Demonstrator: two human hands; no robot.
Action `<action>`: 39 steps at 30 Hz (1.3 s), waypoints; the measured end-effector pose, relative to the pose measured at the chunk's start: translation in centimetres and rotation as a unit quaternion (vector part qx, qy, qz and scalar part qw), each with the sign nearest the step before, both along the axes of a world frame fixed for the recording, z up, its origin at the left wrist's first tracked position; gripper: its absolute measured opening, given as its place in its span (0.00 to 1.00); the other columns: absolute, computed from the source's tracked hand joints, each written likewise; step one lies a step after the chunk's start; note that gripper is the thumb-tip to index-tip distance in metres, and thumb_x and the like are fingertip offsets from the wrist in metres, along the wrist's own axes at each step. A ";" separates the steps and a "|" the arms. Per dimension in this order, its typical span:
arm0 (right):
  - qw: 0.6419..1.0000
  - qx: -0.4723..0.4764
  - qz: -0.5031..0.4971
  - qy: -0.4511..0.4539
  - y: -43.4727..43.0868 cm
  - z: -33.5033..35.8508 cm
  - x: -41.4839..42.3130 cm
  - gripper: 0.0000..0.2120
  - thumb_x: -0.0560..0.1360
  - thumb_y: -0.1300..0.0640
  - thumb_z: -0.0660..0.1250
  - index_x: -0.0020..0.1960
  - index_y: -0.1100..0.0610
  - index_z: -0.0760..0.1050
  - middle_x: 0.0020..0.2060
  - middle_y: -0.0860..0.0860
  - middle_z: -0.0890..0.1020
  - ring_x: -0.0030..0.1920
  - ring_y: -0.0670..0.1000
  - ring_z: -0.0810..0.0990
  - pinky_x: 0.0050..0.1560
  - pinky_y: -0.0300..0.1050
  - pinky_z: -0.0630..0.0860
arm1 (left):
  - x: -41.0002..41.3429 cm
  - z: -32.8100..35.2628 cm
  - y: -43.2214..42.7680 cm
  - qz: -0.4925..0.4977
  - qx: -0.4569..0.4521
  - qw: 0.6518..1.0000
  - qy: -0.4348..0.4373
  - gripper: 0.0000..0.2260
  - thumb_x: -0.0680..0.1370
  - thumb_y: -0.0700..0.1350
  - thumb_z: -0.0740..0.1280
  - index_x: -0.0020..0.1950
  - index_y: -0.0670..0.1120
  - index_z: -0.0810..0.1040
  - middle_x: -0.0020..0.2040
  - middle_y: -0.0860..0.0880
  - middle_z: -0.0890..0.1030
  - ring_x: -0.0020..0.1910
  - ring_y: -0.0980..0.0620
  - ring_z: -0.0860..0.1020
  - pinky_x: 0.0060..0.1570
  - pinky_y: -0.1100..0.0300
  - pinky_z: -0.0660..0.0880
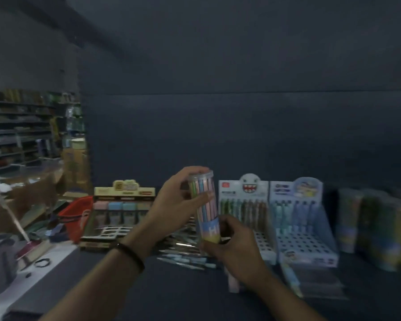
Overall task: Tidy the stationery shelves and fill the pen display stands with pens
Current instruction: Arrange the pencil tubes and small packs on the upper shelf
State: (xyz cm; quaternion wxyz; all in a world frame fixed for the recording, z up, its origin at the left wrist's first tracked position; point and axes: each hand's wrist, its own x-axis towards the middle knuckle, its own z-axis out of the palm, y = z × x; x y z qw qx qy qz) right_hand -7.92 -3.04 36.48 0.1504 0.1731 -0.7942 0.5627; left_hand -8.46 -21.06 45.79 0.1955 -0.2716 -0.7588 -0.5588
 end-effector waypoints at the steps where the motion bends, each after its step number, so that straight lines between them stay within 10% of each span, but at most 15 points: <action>1: 1.000 -0.007 -0.030 0.005 1.6 -0.1 0.2 0.21 0.67 0.54 0.85 0.55 0.46 0.79 0.44 0.46 0.84 0.45 0.48 0.83 0.42 0.40 0.81 | -0.2 0.0 2.1 -0.006 0.007 1.000 0.010 0.18 0.78 0.41 0.76 0.63 0.59 0.81 0.56 0.56 0.85 0.53 0.51 0.85 0.52 0.50 0.85; 19: 0.958 0.044 -0.281 0.048 27.9 -4.1 2.7 0.18 0.75 0.44 0.76 0.62 0.46 0.77 0.47 0.42 0.81 0.46 0.43 0.80 0.42 0.34 0.74 | -3.6 -2.1 30.1 -0.130 -0.033 0.990 0.034 0.18 0.77 0.41 0.77 0.60 0.61 0.81 0.59 0.62 0.82 0.56 0.58 0.82 0.54 0.52 0.83; 26: 0.925 0.128 -0.355 0.032 32.3 -6.3 1.8 0.17 0.73 0.39 0.74 0.48 0.42 0.66 0.36 0.40 0.72 0.36 0.40 0.71 0.35 0.36 0.67 | -5.3 -5.1 36.3 -0.071 -0.052 0.996 0.026 0.17 0.76 0.45 0.78 0.57 0.63 0.78 0.37 0.48 0.82 0.33 0.49 0.80 0.37 0.46 0.81; 39: 0.901 0.141 -0.408 -0.037 33.1 -7.8 1.0 0.11 0.74 0.45 0.76 0.49 0.44 0.74 0.44 0.43 0.79 0.44 0.44 0.78 0.43 0.44 0.77 | -5.7 -9.2 39.0 -0.060 -0.037 0.997 0.027 0.26 0.76 0.44 0.78 0.69 0.62 0.72 0.62 0.64 0.76 0.60 0.64 0.76 0.55 0.70 0.75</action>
